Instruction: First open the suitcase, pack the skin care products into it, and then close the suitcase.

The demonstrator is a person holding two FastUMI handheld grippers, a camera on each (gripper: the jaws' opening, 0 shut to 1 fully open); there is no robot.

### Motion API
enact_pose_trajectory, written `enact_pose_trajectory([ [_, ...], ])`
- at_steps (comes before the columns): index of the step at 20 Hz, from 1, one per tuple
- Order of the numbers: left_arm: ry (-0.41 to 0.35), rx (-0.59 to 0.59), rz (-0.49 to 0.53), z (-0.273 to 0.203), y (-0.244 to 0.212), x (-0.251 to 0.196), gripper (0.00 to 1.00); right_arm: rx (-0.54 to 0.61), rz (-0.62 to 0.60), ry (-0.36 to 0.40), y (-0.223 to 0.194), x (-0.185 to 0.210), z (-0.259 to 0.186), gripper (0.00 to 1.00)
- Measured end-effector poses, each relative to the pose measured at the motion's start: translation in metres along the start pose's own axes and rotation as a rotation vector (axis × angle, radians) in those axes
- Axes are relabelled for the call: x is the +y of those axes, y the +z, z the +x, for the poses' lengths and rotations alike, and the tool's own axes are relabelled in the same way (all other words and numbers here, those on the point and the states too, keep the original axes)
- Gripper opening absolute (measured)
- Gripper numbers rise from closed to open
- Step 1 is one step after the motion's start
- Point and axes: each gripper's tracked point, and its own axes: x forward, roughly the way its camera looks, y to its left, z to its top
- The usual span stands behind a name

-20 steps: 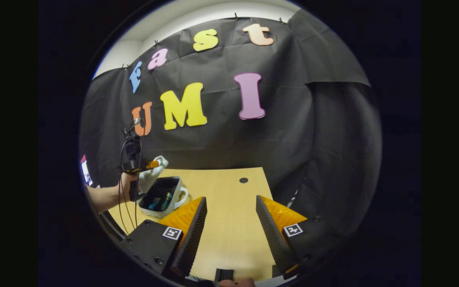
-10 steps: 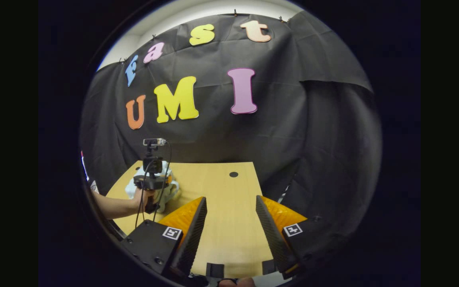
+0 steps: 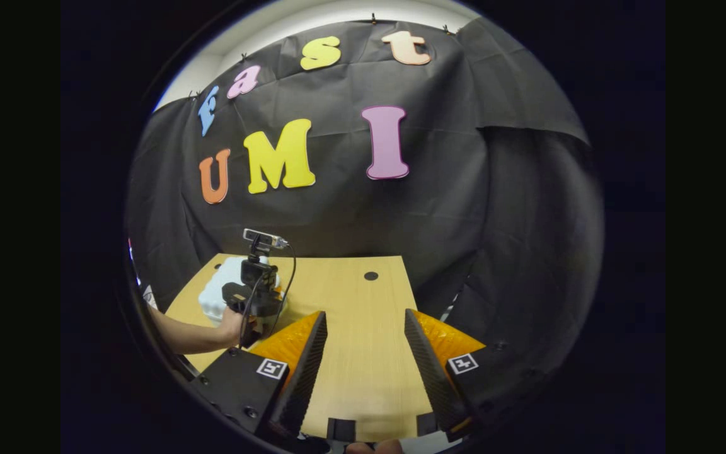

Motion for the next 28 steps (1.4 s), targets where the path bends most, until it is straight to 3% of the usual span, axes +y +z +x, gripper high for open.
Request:
enact_pose_trajectory([
  [1, -0.019, 0.006, -0.023, -0.002, -0.002, -0.005, 0.24, -0.001, 0.003, 0.002, 0.0, 0.001, 0.002, 0.74],
  [2, -0.024, 0.005, -0.028, -0.006, 0.0, -0.01, 0.33, -0.003, 0.001, 0.007, 0.0, 0.003, 0.004, 0.7],
  [4, -0.004, -0.013, -0.024, -0.018, 0.005, -0.008, 0.64, -0.024, -0.005, 0.023, 0.006, 0.007, 0.007, 0.75],
  [6, -0.005, -0.065, -0.066, -0.036, 0.021, -0.008, 0.83, -0.057, -0.019, 0.041, 0.014, 0.014, 0.011, 0.75],
  [8, -0.011, -0.132, -0.101, -0.065, 0.045, -0.003, 0.89, -0.091, -0.037, 0.064, 0.023, 0.026, 0.015, 0.74],
  [16, 0.073, -0.367, -0.213, -0.203, 0.141, 0.061, 0.95, -0.319, -0.085, 0.175, 0.095, 0.102, 0.031, 0.74],
  [17, 0.074, -0.394, -0.218, -0.217, 0.152, 0.066, 0.95, -0.342, -0.086, 0.184, 0.103, 0.112, 0.033, 0.7],
  [19, 0.088, -0.428, -0.222, -0.244, 0.167, 0.075, 0.95, -0.378, -0.092, 0.192, 0.117, 0.125, 0.034, 0.75],
  [27, 0.138, -0.515, -0.222, -0.306, 0.174, 0.093, 0.95, -0.449, -0.102, 0.184, 0.129, 0.162, 0.037, 0.75],
  [28, 0.133, -0.506, -0.233, -0.307, 0.167, 0.093, 0.95, -0.456, -0.106, 0.179, 0.128, 0.167, 0.038, 0.7],
])
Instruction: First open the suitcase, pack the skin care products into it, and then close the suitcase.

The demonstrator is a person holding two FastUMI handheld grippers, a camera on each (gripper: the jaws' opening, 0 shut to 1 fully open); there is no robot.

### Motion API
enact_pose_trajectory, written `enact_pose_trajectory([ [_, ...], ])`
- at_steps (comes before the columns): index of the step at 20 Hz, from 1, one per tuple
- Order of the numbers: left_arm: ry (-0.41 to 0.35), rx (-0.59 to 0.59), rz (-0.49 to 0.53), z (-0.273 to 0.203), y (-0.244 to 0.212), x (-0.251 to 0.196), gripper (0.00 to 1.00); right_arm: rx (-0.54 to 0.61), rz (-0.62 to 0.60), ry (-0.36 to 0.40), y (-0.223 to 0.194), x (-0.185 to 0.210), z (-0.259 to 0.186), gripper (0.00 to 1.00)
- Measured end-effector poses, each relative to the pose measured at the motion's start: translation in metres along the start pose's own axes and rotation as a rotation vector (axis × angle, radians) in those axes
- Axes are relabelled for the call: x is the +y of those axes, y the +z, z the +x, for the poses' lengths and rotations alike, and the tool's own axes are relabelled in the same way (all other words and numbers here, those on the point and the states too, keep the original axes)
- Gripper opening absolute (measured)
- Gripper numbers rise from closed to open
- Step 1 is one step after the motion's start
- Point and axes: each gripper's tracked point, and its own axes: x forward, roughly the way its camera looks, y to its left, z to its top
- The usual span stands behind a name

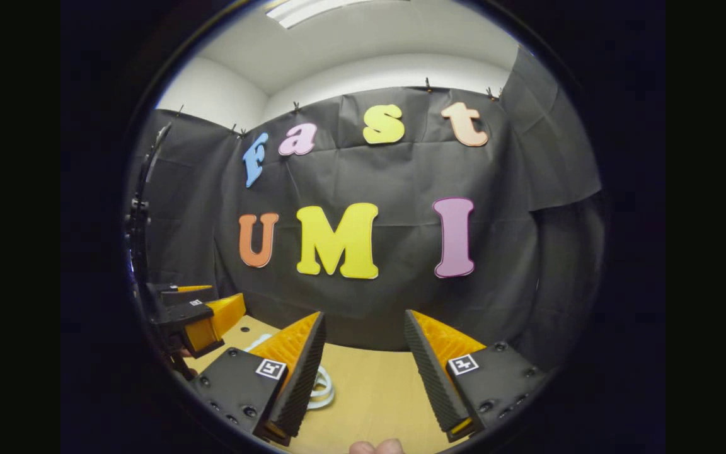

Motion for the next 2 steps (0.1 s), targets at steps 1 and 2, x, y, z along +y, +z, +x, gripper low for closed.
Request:
enact_pose_trajectory([
  [1, 0.005, 0.003, 0.0, -0.0018, -0.0006, 0.0019, 0.95, -0.003, -0.008, -0.005, -0.0014, 0.0035, 0.0011, 0.7],
  [2, 0.009, 0.002, 0.005, -0.0017, -0.0001, 0.0071, 0.95, -0.005, -0.014, -0.009, -0.0032, 0.0079, 0.0025, 0.75],
])
